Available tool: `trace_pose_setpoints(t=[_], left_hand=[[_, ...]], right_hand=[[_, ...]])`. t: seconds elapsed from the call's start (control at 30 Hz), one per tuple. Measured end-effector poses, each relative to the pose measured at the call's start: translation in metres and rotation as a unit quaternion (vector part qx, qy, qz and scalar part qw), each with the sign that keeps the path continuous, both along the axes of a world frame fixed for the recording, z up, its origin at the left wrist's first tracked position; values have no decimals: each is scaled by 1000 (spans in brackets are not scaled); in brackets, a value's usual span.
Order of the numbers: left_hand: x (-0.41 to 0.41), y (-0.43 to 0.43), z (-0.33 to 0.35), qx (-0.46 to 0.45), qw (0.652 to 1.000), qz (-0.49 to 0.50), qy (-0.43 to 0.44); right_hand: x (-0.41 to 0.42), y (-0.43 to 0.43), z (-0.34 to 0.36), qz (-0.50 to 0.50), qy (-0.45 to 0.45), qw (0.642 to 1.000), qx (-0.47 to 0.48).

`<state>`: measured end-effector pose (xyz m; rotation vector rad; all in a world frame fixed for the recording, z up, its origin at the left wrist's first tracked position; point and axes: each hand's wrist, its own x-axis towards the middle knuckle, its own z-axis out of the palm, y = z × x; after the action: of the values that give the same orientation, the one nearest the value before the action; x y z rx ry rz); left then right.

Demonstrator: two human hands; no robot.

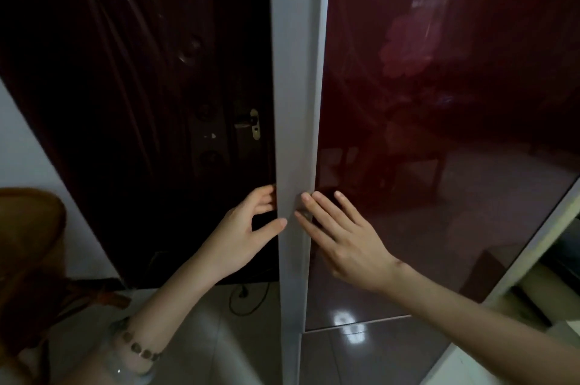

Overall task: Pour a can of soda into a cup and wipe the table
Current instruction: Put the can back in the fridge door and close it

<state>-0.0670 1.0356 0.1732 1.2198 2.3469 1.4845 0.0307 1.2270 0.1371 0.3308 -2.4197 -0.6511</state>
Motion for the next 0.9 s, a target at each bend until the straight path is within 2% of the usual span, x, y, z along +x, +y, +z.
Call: trace_pose_setpoints(t=[0.1,0.27,0.4,0.53,0.67,0.8,0.9], left_hand=[[-13,7,-2,28,998,23,54],[-39,16,-4,65,996,17,64],[-56,20,-6,81,995,-17,62],[-70,20,-6,91,990,-87,64],[-82,16,-15,84,976,-136,145],[-84,11,-33,59,963,-165,205],[-88,9,-42,96,926,-181,316]], right_hand=[[-12,4,1,-17,-8,1000,1],[-23,7,-1,-37,-4,999,30],[-24,9,-4,-48,17,998,48],[-19,1,-3,-73,13,997,25],[-11,-22,-2,-137,-12,990,-18],[-8,-55,-3,-235,-25,969,-76],[-6,-83,-9,-309,-27,939,-147]])
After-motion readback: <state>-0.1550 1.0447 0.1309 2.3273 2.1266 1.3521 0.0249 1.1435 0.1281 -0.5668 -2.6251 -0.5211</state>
